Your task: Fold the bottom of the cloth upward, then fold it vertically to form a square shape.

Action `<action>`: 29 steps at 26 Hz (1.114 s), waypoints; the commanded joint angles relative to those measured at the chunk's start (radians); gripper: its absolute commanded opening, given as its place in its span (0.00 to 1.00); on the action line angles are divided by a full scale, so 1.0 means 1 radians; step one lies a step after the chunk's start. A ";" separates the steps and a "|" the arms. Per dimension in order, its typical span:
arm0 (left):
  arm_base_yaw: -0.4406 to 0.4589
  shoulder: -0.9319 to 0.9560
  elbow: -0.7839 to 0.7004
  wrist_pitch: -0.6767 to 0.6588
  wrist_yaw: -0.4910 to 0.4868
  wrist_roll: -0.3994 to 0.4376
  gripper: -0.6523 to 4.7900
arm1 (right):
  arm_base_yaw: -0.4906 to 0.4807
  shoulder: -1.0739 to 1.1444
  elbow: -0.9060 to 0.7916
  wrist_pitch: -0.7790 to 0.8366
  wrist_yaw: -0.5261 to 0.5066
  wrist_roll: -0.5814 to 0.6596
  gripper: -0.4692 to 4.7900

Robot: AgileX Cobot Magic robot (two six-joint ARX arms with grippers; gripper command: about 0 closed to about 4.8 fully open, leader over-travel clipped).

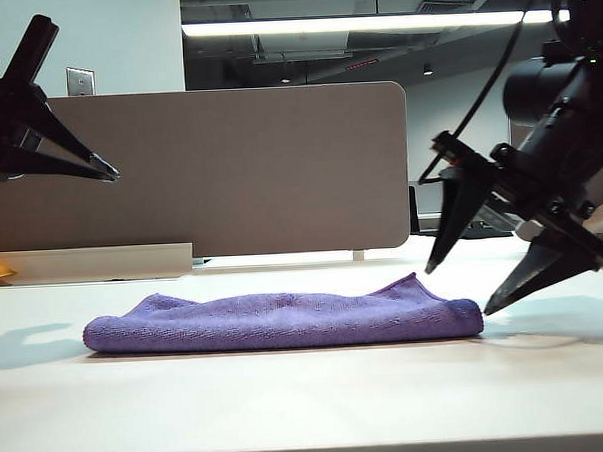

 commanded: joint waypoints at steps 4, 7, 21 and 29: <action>-0.002 -0.005 0.004 0.003 0.008 0.011 0.14 | 0.048 0.006 0.002 -0.030 0.043 -0.006 0.68; -0.002 -0.005 0.004 0.003 0.008 0.011 0.14 | 0.048 0.022 0.001 -0.050 0.043 -0.020 0.66; -0.002 -0.005 0.004 -0.005 0.010 0.011 0.14 | 0.048 0.035 0.002 0.020 0.040 -0.015 0.42; -0.002 -0.005 0.004 -0.021 0.011 0.019 0.14 | 0.048 0.074 0.002 0.064 -0.008 -0.011 0.26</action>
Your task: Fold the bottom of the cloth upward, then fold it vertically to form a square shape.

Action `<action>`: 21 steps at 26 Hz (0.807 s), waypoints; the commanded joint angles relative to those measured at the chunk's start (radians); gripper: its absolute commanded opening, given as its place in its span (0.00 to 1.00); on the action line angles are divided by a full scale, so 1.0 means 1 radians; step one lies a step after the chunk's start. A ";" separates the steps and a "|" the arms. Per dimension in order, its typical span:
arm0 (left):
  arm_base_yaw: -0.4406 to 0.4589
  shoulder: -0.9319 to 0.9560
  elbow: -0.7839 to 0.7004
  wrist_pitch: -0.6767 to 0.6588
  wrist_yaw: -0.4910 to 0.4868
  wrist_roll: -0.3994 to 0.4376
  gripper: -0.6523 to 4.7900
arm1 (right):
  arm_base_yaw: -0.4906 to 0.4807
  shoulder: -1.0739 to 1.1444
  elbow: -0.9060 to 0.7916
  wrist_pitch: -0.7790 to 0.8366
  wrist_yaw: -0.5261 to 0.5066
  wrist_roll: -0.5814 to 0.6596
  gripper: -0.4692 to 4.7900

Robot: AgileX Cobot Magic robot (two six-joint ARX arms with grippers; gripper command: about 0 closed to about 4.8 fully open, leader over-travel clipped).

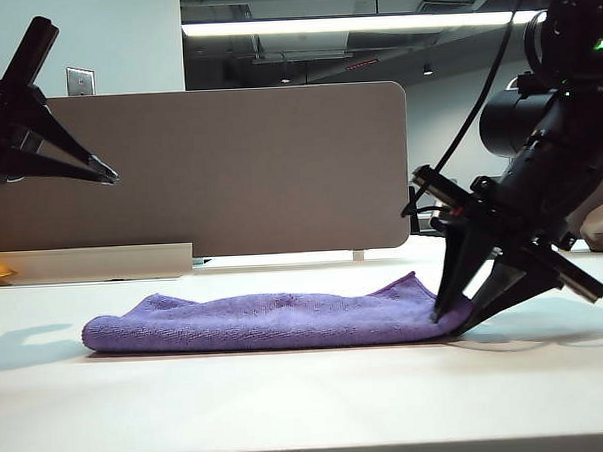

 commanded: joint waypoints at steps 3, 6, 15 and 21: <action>-0.002 -0.005 0.004 0.000 0.008 0.019 0.14 | 0.001 -0.003 0.004 0.049 -0.051 0.002 0.16; -0.002 -0.005 0.004 0.001 0.008 0.019 0.14 | 0.001 -0.003 0.004 0.055 -0.080 0.006 0.16; 0.000 -0.005 0.004 0.022 0.006 0.033 0.14 | 0.010 -0.006 0.042 0.057 -0.161 0.004 0.08; 0.000 -0.005 0.004 0.038 0.015 0.033 0.14 | 0.055 -0.006 0.132 0.014 -0.176 0.005 0.08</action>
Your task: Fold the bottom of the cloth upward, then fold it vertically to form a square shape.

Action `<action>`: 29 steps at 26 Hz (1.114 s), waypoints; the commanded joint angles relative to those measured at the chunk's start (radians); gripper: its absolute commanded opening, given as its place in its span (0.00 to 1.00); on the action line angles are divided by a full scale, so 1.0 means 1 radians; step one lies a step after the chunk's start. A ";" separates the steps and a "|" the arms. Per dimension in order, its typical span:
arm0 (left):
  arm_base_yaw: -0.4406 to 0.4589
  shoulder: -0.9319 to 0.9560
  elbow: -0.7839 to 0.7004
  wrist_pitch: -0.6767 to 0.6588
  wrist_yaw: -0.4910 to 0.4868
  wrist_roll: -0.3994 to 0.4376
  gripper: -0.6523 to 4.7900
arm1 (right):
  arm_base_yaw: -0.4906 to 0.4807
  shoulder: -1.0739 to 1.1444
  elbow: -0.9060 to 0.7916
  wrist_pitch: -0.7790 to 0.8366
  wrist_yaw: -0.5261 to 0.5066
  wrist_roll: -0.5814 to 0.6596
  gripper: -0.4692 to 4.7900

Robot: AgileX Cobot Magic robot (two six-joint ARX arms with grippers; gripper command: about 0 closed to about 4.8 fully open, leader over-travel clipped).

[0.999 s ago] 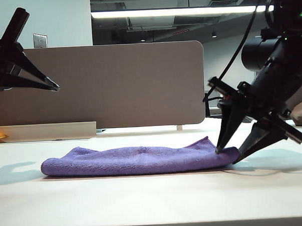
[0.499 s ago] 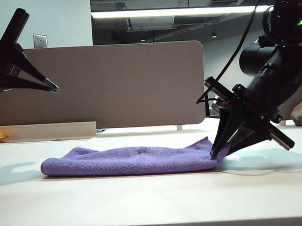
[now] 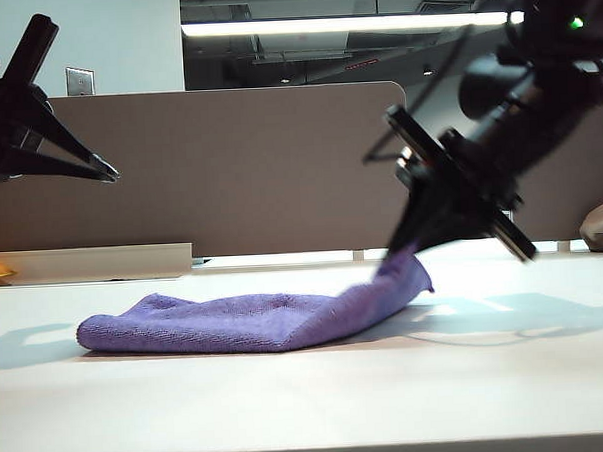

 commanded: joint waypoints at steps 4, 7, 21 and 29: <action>0.000 -0.006 0.005 0.048 0.054 0.006 0.14 | 0.110 -0.006 0.081 -0.024 0.048 0.004 0.08; 0.000 -0.017 0.005 0.054 0.053 -0.002 0.14 | 0.150 -0.004 0.087 0.001 0.072 0.031 0.08; 0.000 -0.141 0.005 0.081 0.054 -0.016 0.14 | 0.281 0.013 0.088 0.106 0.058 0.110 0.08; 0.000 -0.213 0.005 0.084 0.050 -0.016 0.14 | 0.314 0.018 0.158 0.122 0.060 0.162 0.08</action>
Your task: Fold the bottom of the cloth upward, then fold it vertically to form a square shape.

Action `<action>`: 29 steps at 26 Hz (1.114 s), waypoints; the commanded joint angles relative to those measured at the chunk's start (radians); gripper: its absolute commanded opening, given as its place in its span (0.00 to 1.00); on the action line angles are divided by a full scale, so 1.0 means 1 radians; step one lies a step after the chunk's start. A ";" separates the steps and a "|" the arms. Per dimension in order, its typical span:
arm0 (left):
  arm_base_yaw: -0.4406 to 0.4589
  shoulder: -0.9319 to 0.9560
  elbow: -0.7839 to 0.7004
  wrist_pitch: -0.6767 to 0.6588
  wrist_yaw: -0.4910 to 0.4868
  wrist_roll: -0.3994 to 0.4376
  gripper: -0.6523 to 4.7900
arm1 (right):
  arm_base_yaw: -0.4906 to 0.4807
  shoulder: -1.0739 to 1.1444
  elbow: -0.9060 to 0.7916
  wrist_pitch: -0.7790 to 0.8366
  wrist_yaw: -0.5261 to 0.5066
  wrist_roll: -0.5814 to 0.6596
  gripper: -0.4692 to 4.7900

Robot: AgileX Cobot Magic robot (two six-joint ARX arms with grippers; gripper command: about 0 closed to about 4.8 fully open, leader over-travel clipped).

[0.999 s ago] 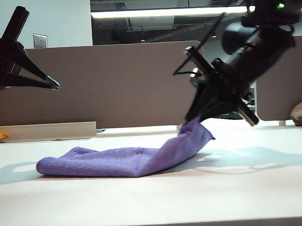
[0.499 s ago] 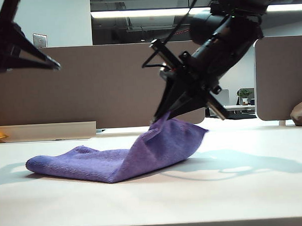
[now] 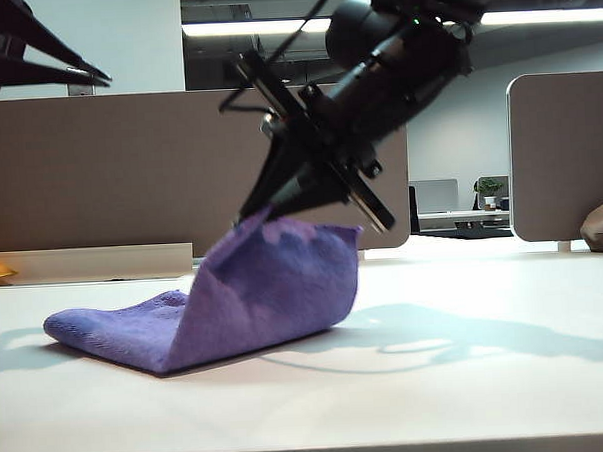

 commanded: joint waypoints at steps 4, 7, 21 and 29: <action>-0.001 -0.068 0.005 0.009 0.009 -0.008 0.14 | 0.023 0.021 0.090 0.006 -0.010 0.043 0.08; 0.000 -0.102 0.005 0.008 0.010 -0.023 0.14 | 0.034 0.056 0.118 0.000 -0.031 0.048 0.08; -0.001 -0.249 0.005 -0.050 0.027 -0.045 0.14 | 0.103 0.243 0.341 -0.018 -0.062 0.096 0.08; -0.001 -0.279 0.005 -0.084 0.028 -0.045 0.14 | 0.106 0.325 0.415 -0.002 -0.085 0.121 0.08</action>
